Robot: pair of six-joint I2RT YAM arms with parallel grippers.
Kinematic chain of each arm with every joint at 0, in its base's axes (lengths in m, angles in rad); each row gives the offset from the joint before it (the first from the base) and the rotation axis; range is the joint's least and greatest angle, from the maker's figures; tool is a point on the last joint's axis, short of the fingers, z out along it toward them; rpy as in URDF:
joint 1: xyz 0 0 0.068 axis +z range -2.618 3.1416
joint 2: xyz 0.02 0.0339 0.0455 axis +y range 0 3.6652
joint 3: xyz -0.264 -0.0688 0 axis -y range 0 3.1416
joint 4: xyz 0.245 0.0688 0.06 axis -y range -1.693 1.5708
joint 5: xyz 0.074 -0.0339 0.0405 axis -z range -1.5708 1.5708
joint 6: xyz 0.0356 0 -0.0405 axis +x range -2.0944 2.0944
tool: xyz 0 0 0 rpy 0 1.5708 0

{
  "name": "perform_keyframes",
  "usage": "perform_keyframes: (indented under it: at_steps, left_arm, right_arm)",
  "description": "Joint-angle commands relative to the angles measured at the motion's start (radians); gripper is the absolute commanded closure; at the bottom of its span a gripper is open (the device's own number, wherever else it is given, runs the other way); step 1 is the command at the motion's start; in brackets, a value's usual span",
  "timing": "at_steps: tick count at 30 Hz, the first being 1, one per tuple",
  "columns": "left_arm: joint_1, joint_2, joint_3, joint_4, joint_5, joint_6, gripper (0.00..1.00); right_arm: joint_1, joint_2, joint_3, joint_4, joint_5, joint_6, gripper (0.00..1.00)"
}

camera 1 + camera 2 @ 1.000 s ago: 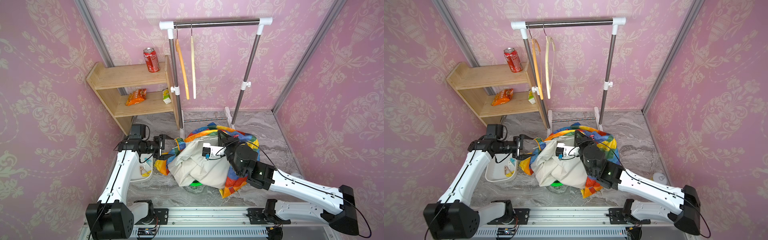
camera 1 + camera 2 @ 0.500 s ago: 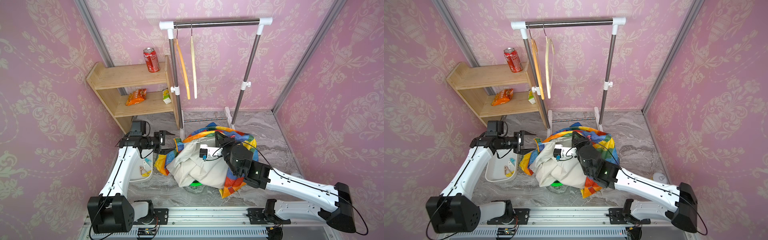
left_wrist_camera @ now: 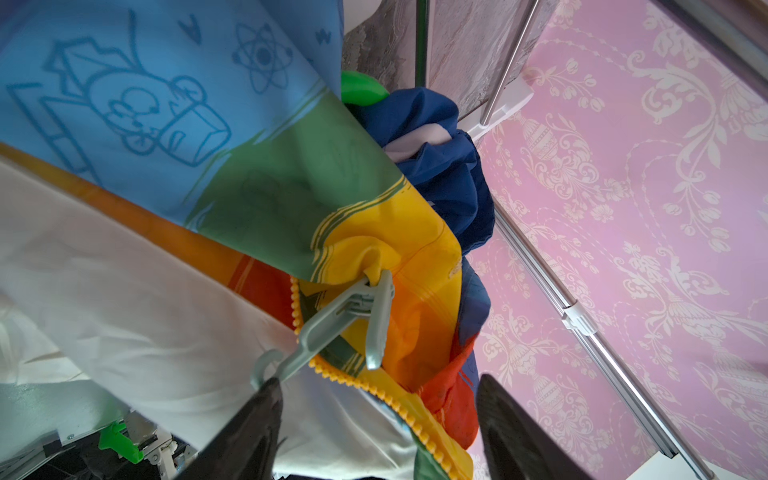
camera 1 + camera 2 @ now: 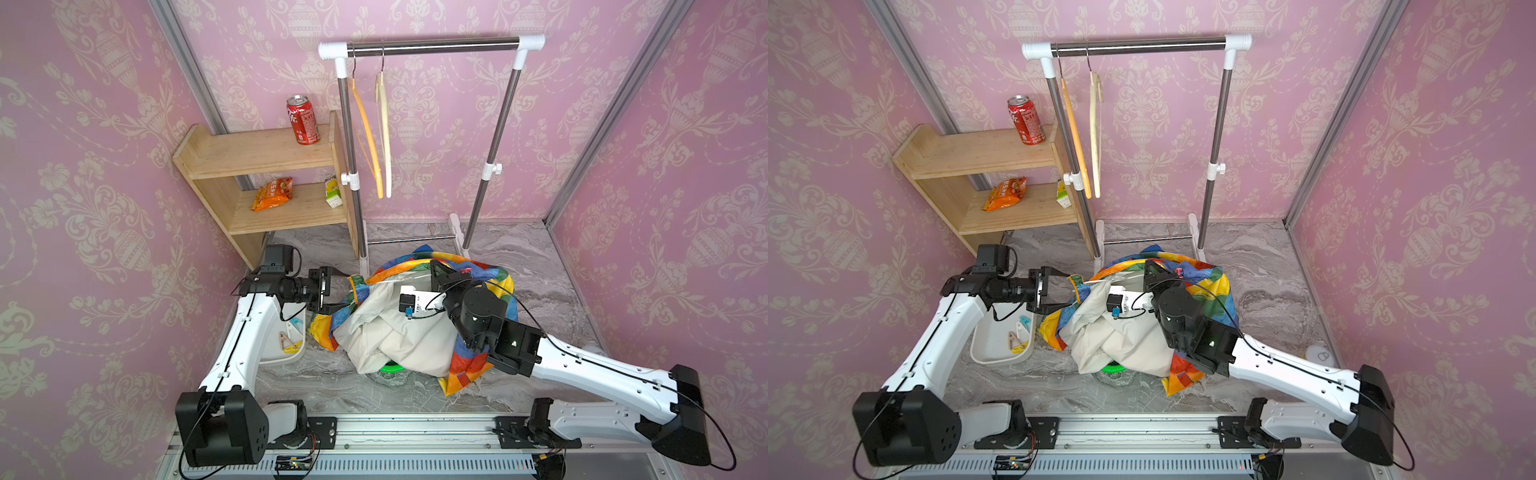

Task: Remove the clothespins securing jackets to the hanger
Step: Remove the clothespin from the hanger.

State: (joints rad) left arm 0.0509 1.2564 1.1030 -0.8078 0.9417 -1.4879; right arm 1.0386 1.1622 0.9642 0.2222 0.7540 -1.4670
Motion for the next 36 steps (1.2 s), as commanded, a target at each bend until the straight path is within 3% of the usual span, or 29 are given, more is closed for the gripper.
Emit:
perform_keyframes:
  at_steps: [1, 22, 29, 36]
  left_arm:
    - [0.012, -0.025, 0.038, -0.091, 0.020, 0.063, 0.25]
    - [0.012, -0.052, -0.039, 0.016, -0.053, -0.013, 0.26]
    - [-0.006, -0.052, -0.092, 0.125, -0.067, -0.096, 0.27]
    - [-0.013, -0.024, -0.061, 0.177, -0.063, -0.128, 0.27]
  right_arm:
    - [-0.011, -0.006, 0.032, 0.015, 0.034, 0.013, 1.00]
    - [-0.017, -0.013, 0.050, -0.003, 0.029, 0.027, 1.00]
    - [0.006, 0.005, 0.074, 0.004, 0.021, 0.022, 1.00]
    - [0.031, 0.029, 0.089, 0.015, 0.018, 0.017, 1.00]
